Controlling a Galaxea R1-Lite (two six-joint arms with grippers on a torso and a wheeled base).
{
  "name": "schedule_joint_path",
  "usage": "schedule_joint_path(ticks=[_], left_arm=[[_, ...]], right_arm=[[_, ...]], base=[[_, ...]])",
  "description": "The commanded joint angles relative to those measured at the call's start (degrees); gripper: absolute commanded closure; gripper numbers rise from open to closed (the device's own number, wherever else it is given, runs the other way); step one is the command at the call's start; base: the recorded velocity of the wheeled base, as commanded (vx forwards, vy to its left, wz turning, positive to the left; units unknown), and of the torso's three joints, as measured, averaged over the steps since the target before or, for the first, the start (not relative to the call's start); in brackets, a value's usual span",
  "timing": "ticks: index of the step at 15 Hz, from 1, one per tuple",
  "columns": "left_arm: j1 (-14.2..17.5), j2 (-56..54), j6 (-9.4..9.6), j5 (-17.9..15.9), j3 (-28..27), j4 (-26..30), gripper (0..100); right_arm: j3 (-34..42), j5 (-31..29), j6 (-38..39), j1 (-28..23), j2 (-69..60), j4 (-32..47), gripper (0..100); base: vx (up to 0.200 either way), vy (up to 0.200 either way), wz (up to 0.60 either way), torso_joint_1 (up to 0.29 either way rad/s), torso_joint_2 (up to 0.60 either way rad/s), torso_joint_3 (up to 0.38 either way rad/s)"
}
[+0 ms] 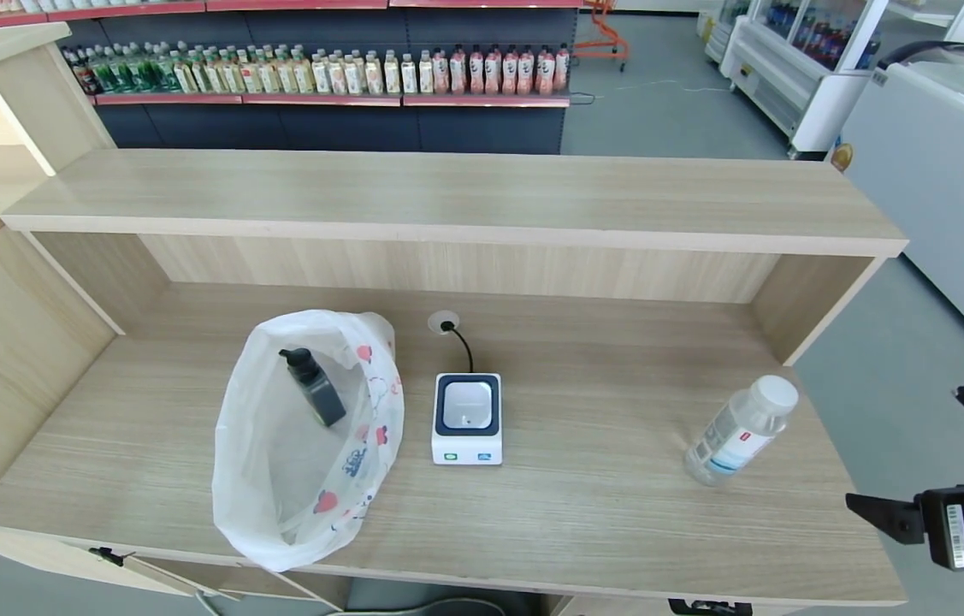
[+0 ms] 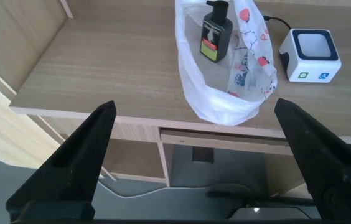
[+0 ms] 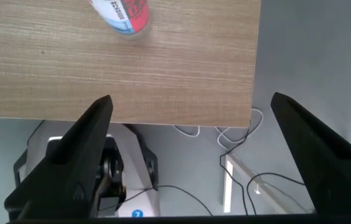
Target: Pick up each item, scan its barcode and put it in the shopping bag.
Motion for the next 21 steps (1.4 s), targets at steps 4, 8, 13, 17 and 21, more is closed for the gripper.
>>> schedule_joint_path(ticks=[4, 8, 13, 17, 21], left_arm=[[0.0, 0.0, 0.0, 0.0, 0.0, -0.1, 0], [0.0, 0.0, 0.0, 0.0, 0.0, 0.0, 0], [0.0, 0.0, 0.0, 0.0, 0.0, 0.0, 0], [0.0, 0.0, 0.0, 0.0, 0.0, 0.0, 0], [0.0, 0.0, 0.0, 0.0, 0.0, 0.0, 0]], right_arm=[[9.8, 0.5, 0.2, 3.1, 12.6, -21.2, 0], [10.5, 3.8, 0.8, 4.2, 22.0, -36.3, 0], [10.5, 3.7, 0.5, 6.1, 30.7, -47.6, 0], [10.2, 3.7, 0.3, 6.6, 34.0, -51.9, 0], [9.5, 3.7, -2.3, 6.7, 37.6, -56.8, 0]], base=[[0.0, 0.0, 0.0, 0.0, 0.0, 0.0], [0.0, 0.0, 0.0, 0.0, 0.0, 0.0], [0.0, 0.0, 0.0, 0.0, 0.0, 0.0], [0.0, 0.0, 0.0, 0.0, 0.0, 0.0], [0.0, 0.0, 0.0, 0.0, 0.0, 0.0]])
